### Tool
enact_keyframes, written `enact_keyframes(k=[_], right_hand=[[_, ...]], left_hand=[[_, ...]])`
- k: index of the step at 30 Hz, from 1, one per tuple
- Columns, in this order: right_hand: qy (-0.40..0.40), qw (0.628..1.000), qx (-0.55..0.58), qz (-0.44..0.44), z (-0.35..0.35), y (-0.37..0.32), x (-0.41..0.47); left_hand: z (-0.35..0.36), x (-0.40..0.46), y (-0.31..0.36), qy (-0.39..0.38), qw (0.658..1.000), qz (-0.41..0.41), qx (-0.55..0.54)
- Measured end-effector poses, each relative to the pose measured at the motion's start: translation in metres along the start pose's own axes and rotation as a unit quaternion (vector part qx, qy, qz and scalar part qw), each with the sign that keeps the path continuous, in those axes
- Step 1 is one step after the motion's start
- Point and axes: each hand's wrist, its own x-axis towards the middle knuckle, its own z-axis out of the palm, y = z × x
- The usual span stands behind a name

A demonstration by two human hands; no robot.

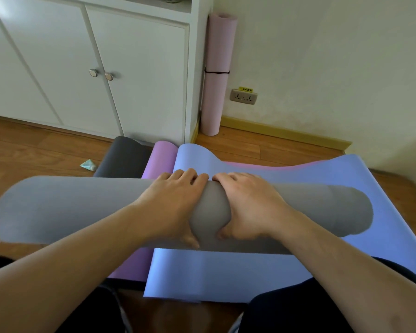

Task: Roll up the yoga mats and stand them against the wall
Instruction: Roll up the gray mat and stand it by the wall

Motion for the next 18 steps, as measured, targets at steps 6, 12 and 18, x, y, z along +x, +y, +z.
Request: enact_keyframes(k=[6, 12, 18], right_hand=[[0.003, 1.000, -0.025, -0.016, 0.001, -0.005, -0.008], [0.008, 0.998, -0.053, -0.029, 0.002, -0.005, -0.003], [-0.036, 0.999, 0.022, 0.018, -0.001, 0.000, -0.001]], left_hand=[[-0.006, 0.005, -0.007, 0.013, 0.999, -0.016, -0.050], [-0.013, 0.006, -0.008, -0.065, 0.990, -0.046, -0.115], [0.005, -0.001, 0.009, -0.011, 0.999, 0.011, 0.029]])
